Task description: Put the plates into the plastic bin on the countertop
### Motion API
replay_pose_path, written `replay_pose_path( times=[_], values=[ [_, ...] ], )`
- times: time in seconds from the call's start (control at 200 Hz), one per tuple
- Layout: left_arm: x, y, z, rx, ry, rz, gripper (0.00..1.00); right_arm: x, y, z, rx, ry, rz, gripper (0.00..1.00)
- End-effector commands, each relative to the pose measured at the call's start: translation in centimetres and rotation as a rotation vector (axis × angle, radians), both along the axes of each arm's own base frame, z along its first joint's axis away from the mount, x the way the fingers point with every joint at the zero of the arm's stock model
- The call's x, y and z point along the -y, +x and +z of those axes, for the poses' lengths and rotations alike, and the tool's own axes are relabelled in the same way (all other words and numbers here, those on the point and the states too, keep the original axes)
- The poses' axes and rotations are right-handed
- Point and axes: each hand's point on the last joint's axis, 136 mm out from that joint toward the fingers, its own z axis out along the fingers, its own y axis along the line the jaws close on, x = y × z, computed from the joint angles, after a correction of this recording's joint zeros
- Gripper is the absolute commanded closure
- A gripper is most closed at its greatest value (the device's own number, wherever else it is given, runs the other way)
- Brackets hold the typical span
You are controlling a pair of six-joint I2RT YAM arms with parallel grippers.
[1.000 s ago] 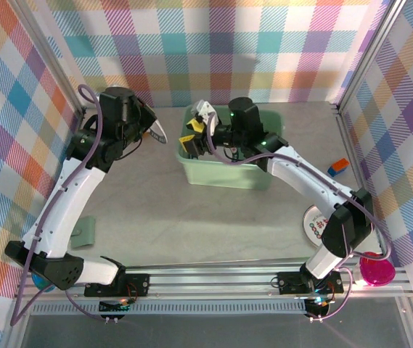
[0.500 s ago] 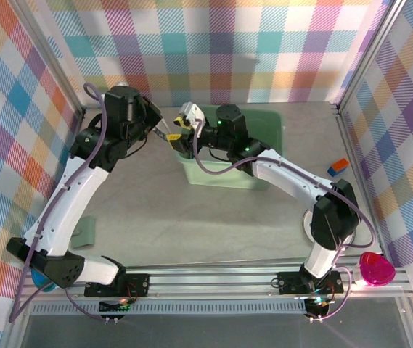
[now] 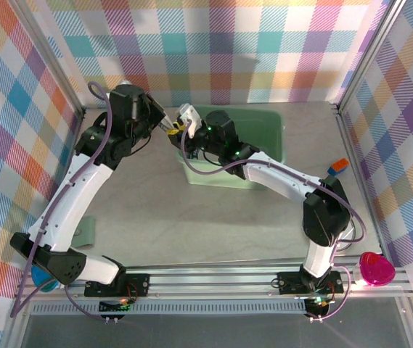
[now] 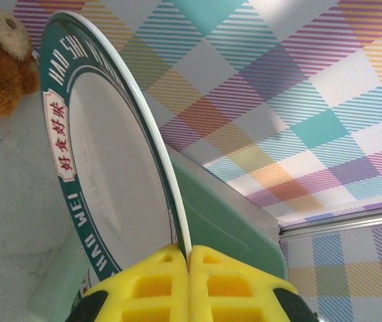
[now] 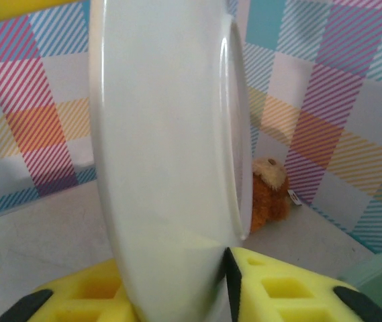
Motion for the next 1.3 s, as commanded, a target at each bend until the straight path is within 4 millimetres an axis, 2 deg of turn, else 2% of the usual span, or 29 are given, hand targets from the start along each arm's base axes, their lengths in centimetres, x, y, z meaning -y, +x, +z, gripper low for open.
replay_pose_path(
  times=[0.0,0.275,0.45,0.56,0.68,0.795,0.875,1.015,1.135,1.295],
  values=[
    [0.7,-0.1,3.2,0.084,-0.062,-0.015,1.0,0.3,0.9,1.5,0.043,0.04,-0.052,0.73],
    [0.7,-0.2,2.9,0.078,-0.058,-0.016,1.0,0.4,0.9,2.2,0.067,0.056,-0.093,0.88],
    [0.7,-0.3,3.0,0.092,-0.057,-0.022,0.99,1.6,1.6,2.7,0.005,0.114,-0.175,1.0],
    [1.2,0.0,3.4,0.106,-0.063,-0.046,0.83,1.8,1.5,2.8,-0.065,0.142,-0.187,1.0],
    [1.6,0.3,3.9,0.125,-0.042,-0.068,0.53,2.1,1.7,3.0,-0.126,0.133,-0.205,1.0],
    [2.0,0.6,5.0,0.169,-0.006,-0.098,0.39,3.3,2.5,3.2,-0.191,0.135,-0.237,1.0],
    [2.7,1.1,5.5,0.19,0.042,-0.138,0.32,4.5,3.2,3.2,-0.232,0.161,-0.272,1.0],
    [4.0,2.1,6.5,0.24,0.127,-0.218,0.25,6.8,4.1,4.4,-0.295,0.227,-0.299,1.0],
    [3.7,2.9,7.0,0.287,0.182,-0.24,0.2,9.3,5.1,5.1,-0.385,0.271,-0.326,1.0],
    [2.8,4.8,5.6,0.281,0.187,-0.314,0.18,15.0,6.6,4.4,-0.538,0.32,-0.411,1.0]
  ],
)
